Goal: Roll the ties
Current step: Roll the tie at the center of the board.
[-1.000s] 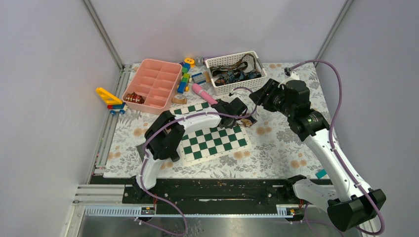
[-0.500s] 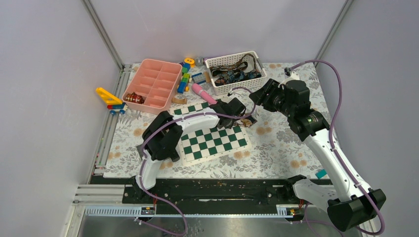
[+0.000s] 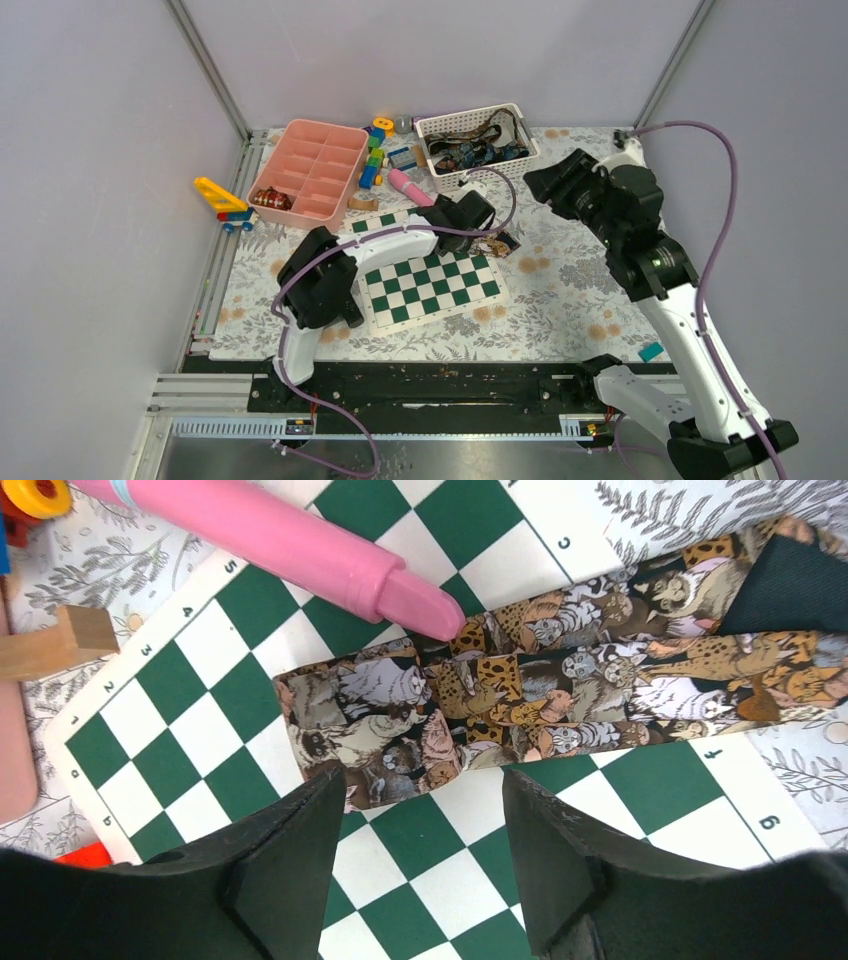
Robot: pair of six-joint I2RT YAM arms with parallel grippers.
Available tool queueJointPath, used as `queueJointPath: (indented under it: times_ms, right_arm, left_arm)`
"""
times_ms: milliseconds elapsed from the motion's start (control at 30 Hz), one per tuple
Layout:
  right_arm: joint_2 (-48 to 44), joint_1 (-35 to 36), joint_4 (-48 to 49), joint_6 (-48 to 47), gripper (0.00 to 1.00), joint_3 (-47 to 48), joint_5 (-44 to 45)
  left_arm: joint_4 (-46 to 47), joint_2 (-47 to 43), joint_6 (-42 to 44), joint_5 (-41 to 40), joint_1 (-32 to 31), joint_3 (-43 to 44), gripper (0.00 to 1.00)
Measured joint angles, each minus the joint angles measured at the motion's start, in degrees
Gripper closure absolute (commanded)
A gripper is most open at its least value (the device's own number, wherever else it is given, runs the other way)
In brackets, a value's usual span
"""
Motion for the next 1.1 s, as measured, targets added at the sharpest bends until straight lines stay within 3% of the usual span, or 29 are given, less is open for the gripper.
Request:
queueJointPath:
  times_ms: [167, 367, 633, 800, 1100]
  right_arm:
    - [-3.8, -1.3, -0.8, 1.8, 0.43, -0.8, 8.5]
    - [-1.5, -2.2, -0.8, 1.7, 0.46, -1.7, 11.4]
    - [19.4, -1.7, 0.5, -0.4, 0.48, -2.1, 5.0]
    - [34.2, 1.7, 1.4, -2.0, 0.48, -1.2, -2.5]
    - [48.3, 7.2, 6.5, -2.9, 0.5, 7.5, -15.1]
  left_arm:
    - [0.2, -3.3, 0.5, -0.6, 0.3, -0.2, 0.38]
    - [1.9, -9.7, -1.0, -0.2, 3.8, -6.4, 0.35]
    - [10.1, -23.0, -5.0, 9.4, 16.4, -19.5, 0.29]
    - [18.4, -27.1, -7.0, 16.0, 19.1, -25.8, 0.28]
    - [32.6, -28.6, -13.7, 27.7, 23.3, -37.1, 0.24]
